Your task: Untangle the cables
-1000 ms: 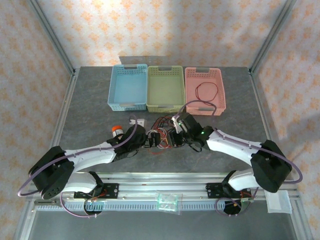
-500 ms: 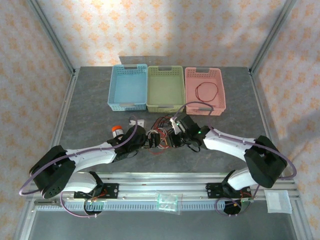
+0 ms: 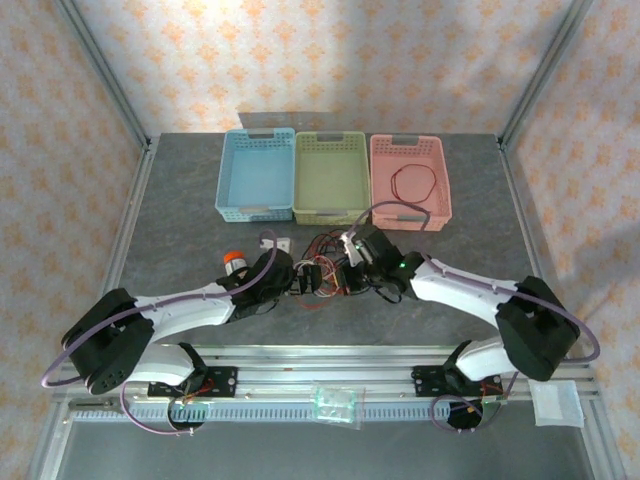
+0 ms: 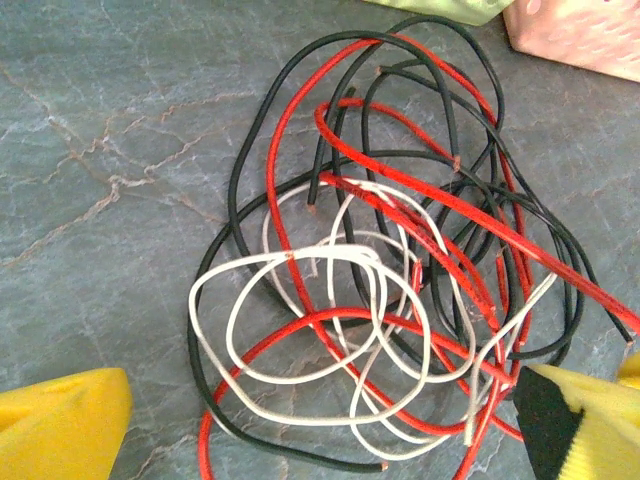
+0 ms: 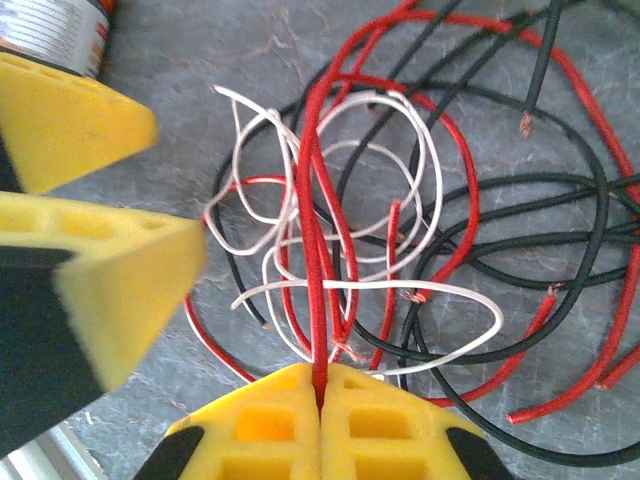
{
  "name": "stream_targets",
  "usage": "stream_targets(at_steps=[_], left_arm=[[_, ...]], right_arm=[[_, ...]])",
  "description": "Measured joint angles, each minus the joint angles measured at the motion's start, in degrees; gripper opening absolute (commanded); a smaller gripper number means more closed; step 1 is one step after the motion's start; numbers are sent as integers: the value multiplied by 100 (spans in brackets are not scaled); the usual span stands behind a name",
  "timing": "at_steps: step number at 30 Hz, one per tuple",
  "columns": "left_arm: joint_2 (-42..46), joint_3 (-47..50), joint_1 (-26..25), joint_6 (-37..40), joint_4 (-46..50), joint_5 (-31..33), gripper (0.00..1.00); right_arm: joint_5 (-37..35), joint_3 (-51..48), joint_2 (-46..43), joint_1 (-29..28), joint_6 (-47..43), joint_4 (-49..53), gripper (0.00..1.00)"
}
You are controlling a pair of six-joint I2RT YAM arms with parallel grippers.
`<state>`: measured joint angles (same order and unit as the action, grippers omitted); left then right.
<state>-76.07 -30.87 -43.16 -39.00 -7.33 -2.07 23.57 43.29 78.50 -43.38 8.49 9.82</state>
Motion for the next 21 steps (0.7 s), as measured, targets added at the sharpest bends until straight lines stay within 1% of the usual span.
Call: stream_targets(at_steps=[11,17,21], left_arm=[[-323,-328,0,2,-184,81,99],[-697,-538,-17,50,-249,105,99],[-1025,-800,-55,48,-61,247,99]], right_arm=[[-83,210,-697,0,52,44,0],[-87,293,-922,0,72,83,0],[-109,380,-1093,0,92,133,0]])
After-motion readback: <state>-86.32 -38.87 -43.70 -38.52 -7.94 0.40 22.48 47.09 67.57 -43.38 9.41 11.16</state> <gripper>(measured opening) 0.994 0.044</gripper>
